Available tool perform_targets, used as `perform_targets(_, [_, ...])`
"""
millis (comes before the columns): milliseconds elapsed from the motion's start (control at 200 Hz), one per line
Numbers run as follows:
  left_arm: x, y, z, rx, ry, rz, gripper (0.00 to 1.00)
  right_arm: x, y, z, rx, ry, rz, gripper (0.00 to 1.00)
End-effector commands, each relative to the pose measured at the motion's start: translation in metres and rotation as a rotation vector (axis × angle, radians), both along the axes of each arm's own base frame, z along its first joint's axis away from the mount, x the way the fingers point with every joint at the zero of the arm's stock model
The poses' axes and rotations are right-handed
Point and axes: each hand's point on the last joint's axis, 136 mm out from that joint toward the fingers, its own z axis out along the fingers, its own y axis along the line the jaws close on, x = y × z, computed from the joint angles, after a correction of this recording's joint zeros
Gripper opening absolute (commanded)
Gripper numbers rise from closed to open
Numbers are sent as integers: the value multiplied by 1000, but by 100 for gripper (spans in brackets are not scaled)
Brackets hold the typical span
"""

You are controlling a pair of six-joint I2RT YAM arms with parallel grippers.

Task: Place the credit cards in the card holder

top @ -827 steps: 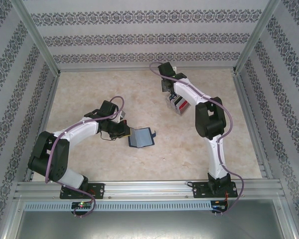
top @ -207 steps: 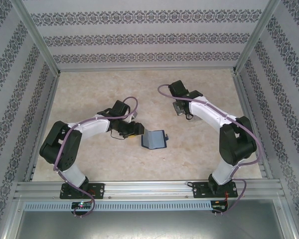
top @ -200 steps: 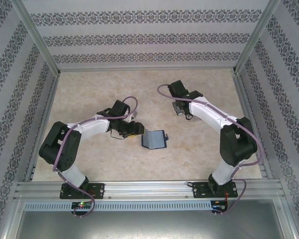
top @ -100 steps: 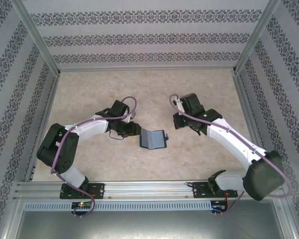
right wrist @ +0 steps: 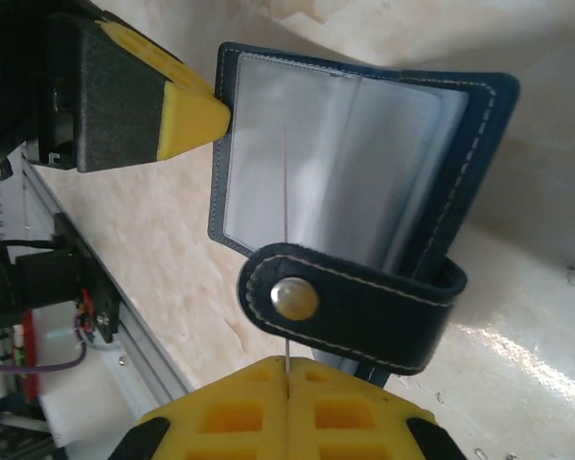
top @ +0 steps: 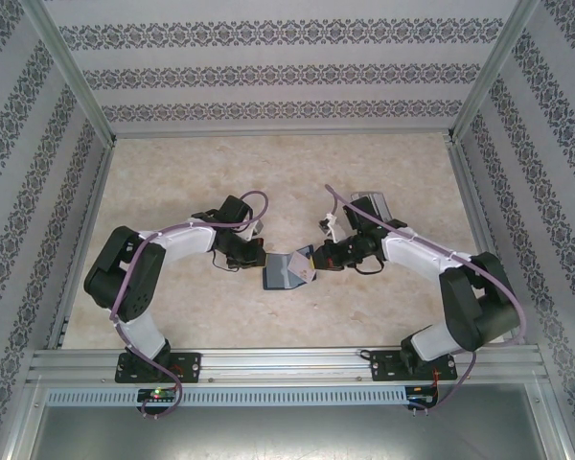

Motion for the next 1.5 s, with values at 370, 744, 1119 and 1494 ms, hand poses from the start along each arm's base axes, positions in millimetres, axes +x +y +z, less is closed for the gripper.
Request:
perform_targets(370, [-7, -4, -10, -1, 44, -17, 0, 6, -9, -27, -114, 76, -83, 0])
perform_targets(744, [-6, -5, -17, 5, 64, -16, 0, 12, 7, -37, -37, 122, -55, 1])
perform_targets(1119, [-7, -3, -22, 6, 64, 2, 0, 20, 12, -46, 15, 168, -99, 4])
perform_targets(1494, [-11, -1, -24, 12, 81, 8, 0, 19, 23, -51, -46, 179, -275, 19])
